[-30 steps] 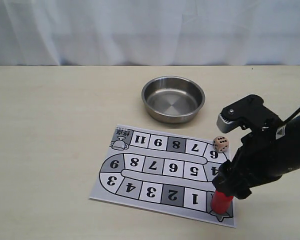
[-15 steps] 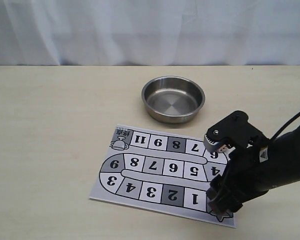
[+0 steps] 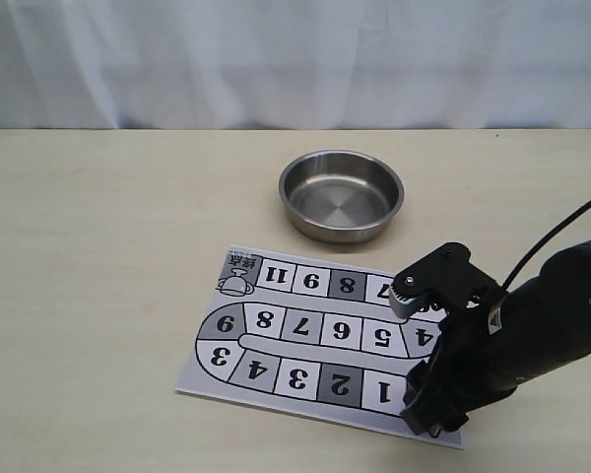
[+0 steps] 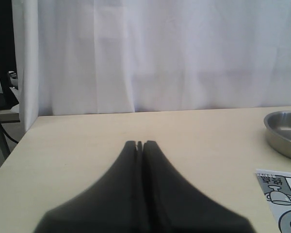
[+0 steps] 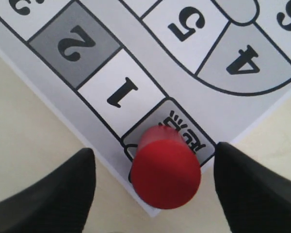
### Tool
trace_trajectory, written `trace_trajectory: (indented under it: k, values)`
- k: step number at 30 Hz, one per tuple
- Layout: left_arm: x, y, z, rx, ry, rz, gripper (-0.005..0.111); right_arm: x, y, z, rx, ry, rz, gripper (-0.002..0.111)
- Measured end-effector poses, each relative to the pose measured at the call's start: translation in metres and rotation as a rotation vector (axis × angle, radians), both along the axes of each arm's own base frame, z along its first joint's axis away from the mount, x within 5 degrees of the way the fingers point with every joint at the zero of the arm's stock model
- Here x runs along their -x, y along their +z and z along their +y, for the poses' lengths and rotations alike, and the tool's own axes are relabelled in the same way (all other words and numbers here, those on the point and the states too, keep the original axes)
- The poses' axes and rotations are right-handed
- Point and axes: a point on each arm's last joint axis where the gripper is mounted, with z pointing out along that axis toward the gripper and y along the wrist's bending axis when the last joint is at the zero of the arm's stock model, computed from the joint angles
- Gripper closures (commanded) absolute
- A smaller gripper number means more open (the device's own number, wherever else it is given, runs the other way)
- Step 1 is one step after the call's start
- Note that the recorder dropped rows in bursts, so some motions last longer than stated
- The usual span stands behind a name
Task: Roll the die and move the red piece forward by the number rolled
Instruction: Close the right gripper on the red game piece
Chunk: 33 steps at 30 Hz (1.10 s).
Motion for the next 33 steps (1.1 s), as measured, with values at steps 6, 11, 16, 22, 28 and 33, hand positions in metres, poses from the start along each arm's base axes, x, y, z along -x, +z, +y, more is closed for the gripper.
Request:
trace_trajectory:
  k: [6, 11, 16, 22, 28, 33]
  values:
    - [0.0000, 0.0000, 0.0000, 0.000, 0.000, 0.000, 0.107, -0.0009, -0.0046, 0.0004, 0.007, 0.000, 0.013, 0.045]
    - [0.0000, 0.0000, 0.0000, 0.000, 0.000, 0.000, 0.107, -0.0013, -0.0044, 0.0006, 0.005, -0.001, 0.008, 0.057]
    - [0.0000, 0.0000, 0.0000, 0.000, 0.000, 0.000, 0.107, -0.0016, -0.0063, 0.0007, 0.008, -0.001, 0.013, 0.062]
    - [0.0000, 0.0000, 0.0000, 0.000, 0.000, 0.000, 0.107, -0.0020, -0.0078, 0.0009, 0.010, -0.001, 0.017, 0.062]
    - [0.0000, 0.0000, 0.0000, 0.000, 0.000, 0.000, 0.107, -0.0020, -0.0078, 0.0009, 0.009, -0.002, 0.016, 0.062]
    - [0.0000, 0.0000, 0.0000, 0.000, 0.000, 0.000, 0.107, -0.0020, -0.0078, 0.0009, 0.008, -0.007, 0.017, 0.062]
